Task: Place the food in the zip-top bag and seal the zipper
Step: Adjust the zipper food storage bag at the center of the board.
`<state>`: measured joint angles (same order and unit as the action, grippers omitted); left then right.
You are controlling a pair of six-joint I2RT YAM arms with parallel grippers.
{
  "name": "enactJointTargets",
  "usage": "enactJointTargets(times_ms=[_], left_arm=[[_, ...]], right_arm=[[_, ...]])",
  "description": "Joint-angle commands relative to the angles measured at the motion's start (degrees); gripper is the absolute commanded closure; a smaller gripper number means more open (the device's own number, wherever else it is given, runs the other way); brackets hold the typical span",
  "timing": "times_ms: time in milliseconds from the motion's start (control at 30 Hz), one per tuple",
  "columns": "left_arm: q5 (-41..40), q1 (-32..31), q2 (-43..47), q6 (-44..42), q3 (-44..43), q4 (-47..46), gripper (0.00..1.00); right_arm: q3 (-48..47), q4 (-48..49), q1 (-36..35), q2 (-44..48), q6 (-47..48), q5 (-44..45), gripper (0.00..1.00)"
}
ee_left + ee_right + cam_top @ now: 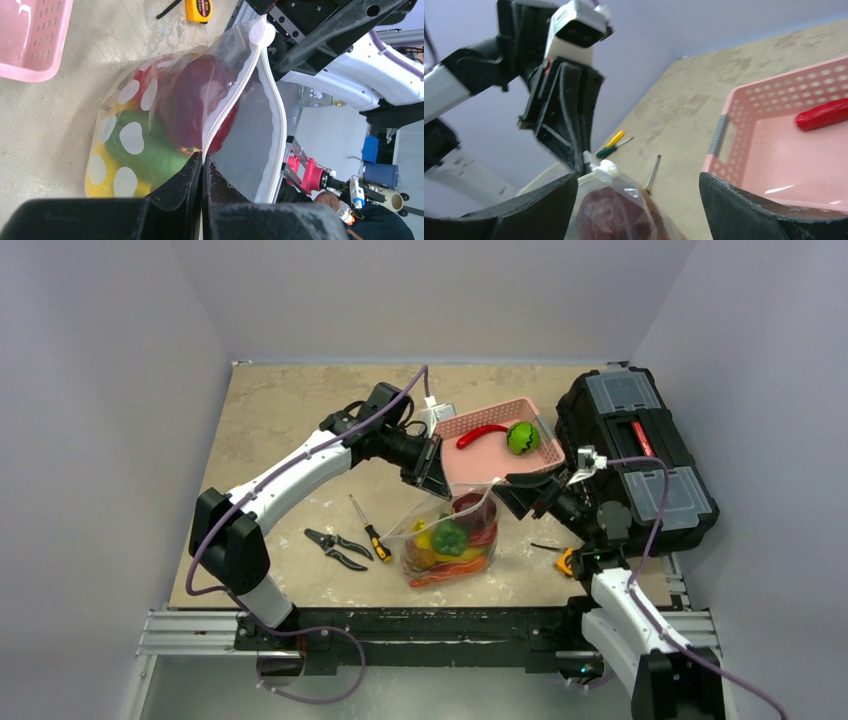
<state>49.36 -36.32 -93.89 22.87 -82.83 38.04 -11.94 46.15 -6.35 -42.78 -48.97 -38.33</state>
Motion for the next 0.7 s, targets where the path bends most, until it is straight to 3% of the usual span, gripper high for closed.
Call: enactJointTargets(times_ms=[0, 100, 300, 467, 667], left_arm=[[2.98, 0.54, 0.11, -1.85, -2.22, 0.53, 1.00], [3.58, 0.52, 0.23, -0.95, -1.75, -0.68, 1.00], [4.18, 0.44, 0.59, -0.38, -1.76, -1.50, 1.00], [4.48, 0.45, 0.39, -0.07, -1.99, -1.21, 1.00], [2.25, 0.34, 1.37, -2.12, -2.20, 1.41, 1.00]], right_arm=[[-1.36, 22.99, 0.78, -7.60, -6.65, -16.36, 0.12], [0.61, 36.97, 0.77, -12.01, -12.96, -18.85, 0.12], [-1.08, 42.26, 0.65, -16.15, -13.73, -22.28, 0.23], [-2.45, 44.00, 0.54, -19.02, -14.10, -24.25, 0.40], [-2.94, 42.40, 0.46, -20.03, -13.53, -22.67, 0.67]])
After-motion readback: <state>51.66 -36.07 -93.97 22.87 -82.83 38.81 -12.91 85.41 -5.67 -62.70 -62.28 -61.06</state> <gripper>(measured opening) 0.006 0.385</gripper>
